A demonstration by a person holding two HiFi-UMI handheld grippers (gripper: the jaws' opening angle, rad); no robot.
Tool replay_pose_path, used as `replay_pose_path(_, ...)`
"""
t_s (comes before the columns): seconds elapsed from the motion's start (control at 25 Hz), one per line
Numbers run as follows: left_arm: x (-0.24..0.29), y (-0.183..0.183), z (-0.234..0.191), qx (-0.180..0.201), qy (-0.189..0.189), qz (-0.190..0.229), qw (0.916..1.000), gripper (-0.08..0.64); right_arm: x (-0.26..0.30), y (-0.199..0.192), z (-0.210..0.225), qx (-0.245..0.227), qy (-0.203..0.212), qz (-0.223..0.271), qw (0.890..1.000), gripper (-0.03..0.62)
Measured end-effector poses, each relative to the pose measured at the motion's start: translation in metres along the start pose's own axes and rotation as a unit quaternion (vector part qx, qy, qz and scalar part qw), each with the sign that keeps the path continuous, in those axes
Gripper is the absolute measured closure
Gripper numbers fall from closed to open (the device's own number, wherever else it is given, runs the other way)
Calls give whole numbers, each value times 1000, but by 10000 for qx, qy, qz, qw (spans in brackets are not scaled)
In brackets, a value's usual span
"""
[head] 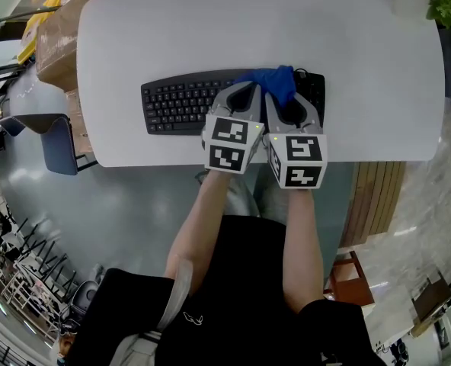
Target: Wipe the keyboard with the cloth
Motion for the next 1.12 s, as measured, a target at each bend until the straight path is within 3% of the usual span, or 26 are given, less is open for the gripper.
replay_pose_path(0.92,25,26,92,195,-625,163,9977,563,-68,-6,68,191,-709,273,9969,500)
replay_pose_path(1.12,28,25,111,75,-676,201,9975,563,-77,-11,79,184,-879,165,9958,500)
Point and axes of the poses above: the fingertips, and each gripper's own axes: x forward along the fingers, z to its right, y out of its top, the point moved 9 cm from there along -x, backward along the fingers, and after that the axes turned 14 degrees about y, right-handed, at the moved point
